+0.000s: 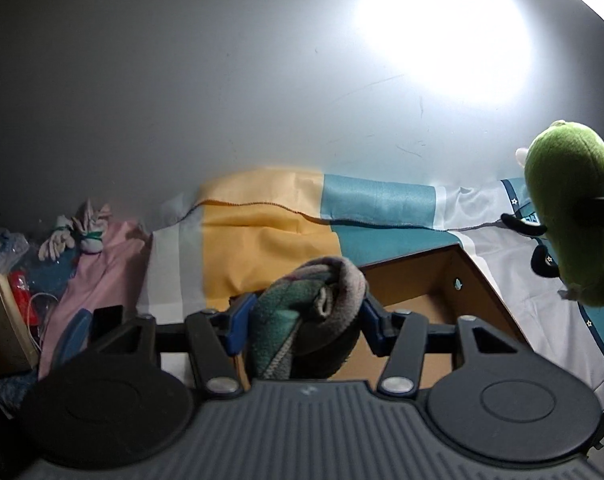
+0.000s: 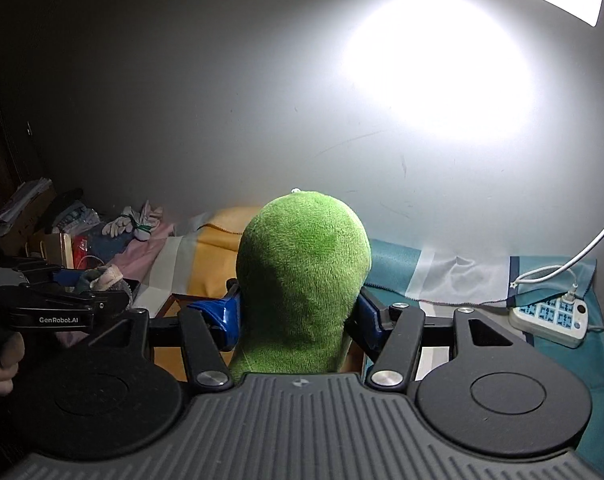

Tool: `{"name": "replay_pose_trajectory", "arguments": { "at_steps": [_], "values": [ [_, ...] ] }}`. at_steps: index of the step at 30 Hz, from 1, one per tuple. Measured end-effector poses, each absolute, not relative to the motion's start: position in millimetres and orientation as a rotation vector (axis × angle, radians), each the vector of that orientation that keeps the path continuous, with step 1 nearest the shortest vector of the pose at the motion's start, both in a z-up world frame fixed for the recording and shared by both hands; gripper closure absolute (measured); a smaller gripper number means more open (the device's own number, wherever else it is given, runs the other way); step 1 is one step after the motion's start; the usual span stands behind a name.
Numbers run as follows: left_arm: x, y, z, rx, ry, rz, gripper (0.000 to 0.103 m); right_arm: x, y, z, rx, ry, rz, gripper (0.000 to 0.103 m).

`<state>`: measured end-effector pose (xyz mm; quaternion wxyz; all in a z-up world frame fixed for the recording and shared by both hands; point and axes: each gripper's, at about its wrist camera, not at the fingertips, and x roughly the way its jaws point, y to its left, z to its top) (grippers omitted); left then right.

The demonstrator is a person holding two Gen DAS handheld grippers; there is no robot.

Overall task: Organize soft objects
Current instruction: 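Lift the plush and sock with both grippers and carry them over the box, then lower into the box and open the right gripper while the left releases the sock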

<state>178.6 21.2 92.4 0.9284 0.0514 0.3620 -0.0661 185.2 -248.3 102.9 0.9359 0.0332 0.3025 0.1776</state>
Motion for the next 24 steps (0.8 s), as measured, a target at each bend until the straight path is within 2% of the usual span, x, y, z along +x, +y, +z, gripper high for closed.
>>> {"name": "replay_pose_trajectory", "arguments": {
  "at_steps": [12,24],
  "values": [
    [232,14,-8,0.075,0.922,-0.118,0.048,241,-191,4,0.023,0.812,0.310,0.059],
    [272,12,-64,0.080,1.024,-0.039,0.043,284,-180,-56,0.012,0.929,0.300,0.056]
  ]
}}
